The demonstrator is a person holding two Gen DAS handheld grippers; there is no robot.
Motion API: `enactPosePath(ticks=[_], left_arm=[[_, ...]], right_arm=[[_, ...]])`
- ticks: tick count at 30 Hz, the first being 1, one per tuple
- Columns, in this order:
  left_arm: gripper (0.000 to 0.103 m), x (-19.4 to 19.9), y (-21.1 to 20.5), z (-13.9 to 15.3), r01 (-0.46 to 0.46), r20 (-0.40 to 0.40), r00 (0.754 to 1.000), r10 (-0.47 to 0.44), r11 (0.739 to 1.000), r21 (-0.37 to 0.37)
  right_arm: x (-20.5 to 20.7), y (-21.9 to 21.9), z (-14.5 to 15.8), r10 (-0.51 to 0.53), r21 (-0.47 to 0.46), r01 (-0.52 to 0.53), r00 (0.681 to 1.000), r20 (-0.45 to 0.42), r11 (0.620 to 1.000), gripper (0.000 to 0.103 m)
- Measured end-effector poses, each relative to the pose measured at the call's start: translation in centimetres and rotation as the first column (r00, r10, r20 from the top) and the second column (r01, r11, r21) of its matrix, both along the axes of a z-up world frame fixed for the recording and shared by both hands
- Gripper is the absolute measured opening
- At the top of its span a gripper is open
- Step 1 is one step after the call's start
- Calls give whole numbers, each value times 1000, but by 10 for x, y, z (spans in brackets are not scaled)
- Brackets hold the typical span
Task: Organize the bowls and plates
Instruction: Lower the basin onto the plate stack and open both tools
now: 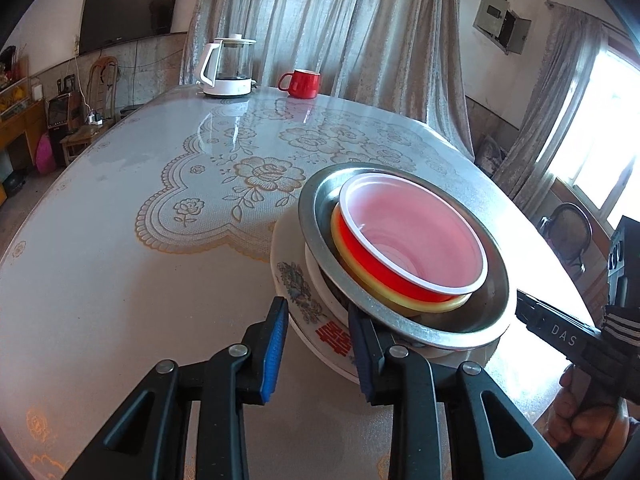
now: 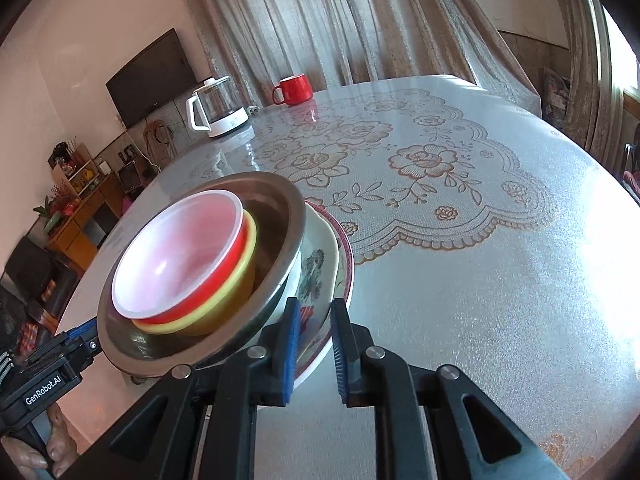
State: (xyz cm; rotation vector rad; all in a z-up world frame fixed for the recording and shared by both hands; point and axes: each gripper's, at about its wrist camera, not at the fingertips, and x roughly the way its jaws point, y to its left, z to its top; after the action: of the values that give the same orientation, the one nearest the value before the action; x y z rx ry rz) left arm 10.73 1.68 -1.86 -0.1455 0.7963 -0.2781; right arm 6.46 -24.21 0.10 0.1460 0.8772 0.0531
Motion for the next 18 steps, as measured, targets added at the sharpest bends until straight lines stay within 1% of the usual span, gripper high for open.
enactPosePath(ticks=[2, 5, 8, 9, 13, 15, 17, 18], left_arm=[[30, 1, 1, -2, -1, -6, 1000, 1, 1000, 2], [35, -2, 0, -2, -10, 3, 1000, 10, 1000, 22], [45, -6, 1, -2, -32, 23, 999, 31, 998, 53], [46, -7, 2, -2, -38, 24, 999, 37, 998, 59], [47, -7, 8, -6, -66, 1, 998, 66, 997, 49], [48, -9, 10, -6, -74, -5, 997, 75, 996, 47], [51, -13, 10, -4, -84, 0, 996, 84, 995, 55], [53, -14, 11, -2, -89, 7, 996, 89, 994, 59]], right_arm=[[0, 0, 0, 11, -2, -11, 1000, 2, 1000, 14], [1, -2, 0, 11, 9, -11, 1000, -1, 1000, 14], [1, -1, 0, 11, 8, -11, 1000, 0, 1000, 15], [1, -2, 0, 7, 14, -7, 1000, -1, 1000, 15], [0, 0, 0, -1, 2, 1, 1000, -1, 1000, 16], [0, 0, -1, -9, 2, 9, 1000, -9, 1000, 24], [-2, -1, -2, -12, 13, 12, 1000, -12, 1000, 24], [-3, -1, -2, -15, 5, 15, 1000, -7, 1000, 24]])
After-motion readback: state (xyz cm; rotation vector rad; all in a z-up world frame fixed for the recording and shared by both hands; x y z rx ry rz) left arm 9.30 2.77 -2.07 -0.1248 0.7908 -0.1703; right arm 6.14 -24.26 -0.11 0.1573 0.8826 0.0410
